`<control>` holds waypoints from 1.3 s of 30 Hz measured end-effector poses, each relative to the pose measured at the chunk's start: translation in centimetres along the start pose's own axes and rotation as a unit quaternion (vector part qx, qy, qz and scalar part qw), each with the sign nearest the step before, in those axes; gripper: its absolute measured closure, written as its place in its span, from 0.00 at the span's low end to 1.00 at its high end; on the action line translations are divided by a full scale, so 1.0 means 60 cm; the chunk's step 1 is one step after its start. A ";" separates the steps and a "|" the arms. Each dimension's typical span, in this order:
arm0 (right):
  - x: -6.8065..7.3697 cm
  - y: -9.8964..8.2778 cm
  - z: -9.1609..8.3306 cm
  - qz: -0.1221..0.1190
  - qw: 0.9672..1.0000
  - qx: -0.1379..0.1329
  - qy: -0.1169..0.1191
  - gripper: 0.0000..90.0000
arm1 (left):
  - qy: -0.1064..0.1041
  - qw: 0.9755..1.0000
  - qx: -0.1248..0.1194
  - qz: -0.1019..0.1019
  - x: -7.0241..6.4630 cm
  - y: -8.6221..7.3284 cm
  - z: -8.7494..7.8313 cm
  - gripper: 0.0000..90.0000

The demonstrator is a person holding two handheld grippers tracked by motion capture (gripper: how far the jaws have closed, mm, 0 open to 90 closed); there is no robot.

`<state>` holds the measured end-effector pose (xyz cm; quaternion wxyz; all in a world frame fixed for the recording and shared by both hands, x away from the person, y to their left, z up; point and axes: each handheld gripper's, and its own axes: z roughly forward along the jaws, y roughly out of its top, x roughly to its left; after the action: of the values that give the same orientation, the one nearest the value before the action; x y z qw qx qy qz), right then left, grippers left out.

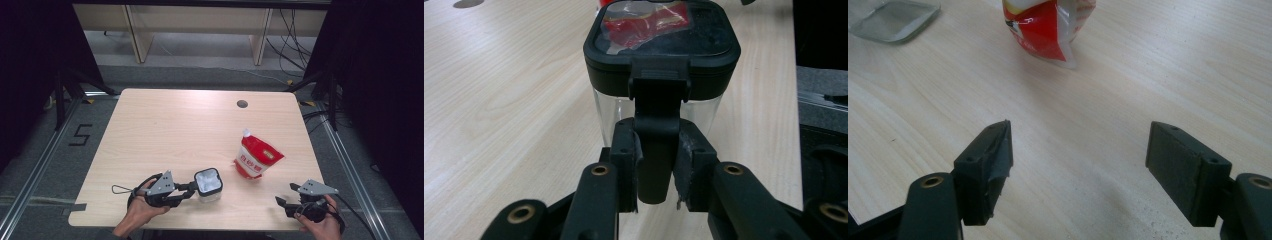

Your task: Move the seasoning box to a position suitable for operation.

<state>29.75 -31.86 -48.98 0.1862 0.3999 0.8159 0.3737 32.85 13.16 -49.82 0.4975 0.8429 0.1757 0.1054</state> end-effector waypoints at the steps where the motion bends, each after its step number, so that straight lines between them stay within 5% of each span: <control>1: -0.001 0.000 0.001 -0.004 1.000 -0.004 -0.001 0.31 | -0.003 1.000 0.000 0.005 0.000 0.000 0.000 0.80; 3: 0.005 -0.001 0.000 0.023 1.000 0.005 0.003 0.31 | -0.005 1.000 -0.002 -0.003 -0.002 -0.001 0.000 0.80; 6: 0.000 0.000 0.000 -0.001 1.000 -0.003 -0.003 0.31 | -0.011 1.000 -0.002 -0.001 -0.001 -0.001 0.000 0.80; 11: -0.001 -0.001 0.001 0.004 1.000 -0.001 -0.002 0.31 | -0.030 1.000 0.005 0.000 0.008 0.000 0.000 0.80; 17: -0.004 -0.002 0.003 -0.003 1.000 -0.003 0.001 0.31 | -0.021 1.000 0.012 0.010 0.014 0.003 0.001 0.80; 18: 0.003 -0.002 0.001 0.025 1.000 0.009 0.002 0.31 | -0.023 1.000 0.013 0.006 0.016 0.004 0.003 0.80; 20: -0.008 -0.002 0.007 -0.001 1.000 -0.003 0.009 0.31 | -0.022 1.000 0.012 0.015 0.019 0.006 0.005 0.80; 29: -0.007 -0.001 0.007 -0.003 1.000 -0.006 0.009 0.31 | -0.007 1.000 0.022 -0.010 0.021 0.005 0.009 0.79; 32: -0.008 -0.001 0.008 -0.007 1.000 -0.005 0.008 0.31 | -0.013 0.999 0.031 -0.001 0.025 0.003 0.010 0.72; 39: -0.008 0.000 0.006 -0.007 1.000 0.000 0.005 0.31 | -0.020 0.999 0.010 -0.022 0.028 -0.007 -0.002 0.51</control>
<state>30.27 -32.04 -49.21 0.1848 0.3918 0.8197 0.3747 34.24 14.09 -50.14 0.4944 0.8459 0.1855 0.0751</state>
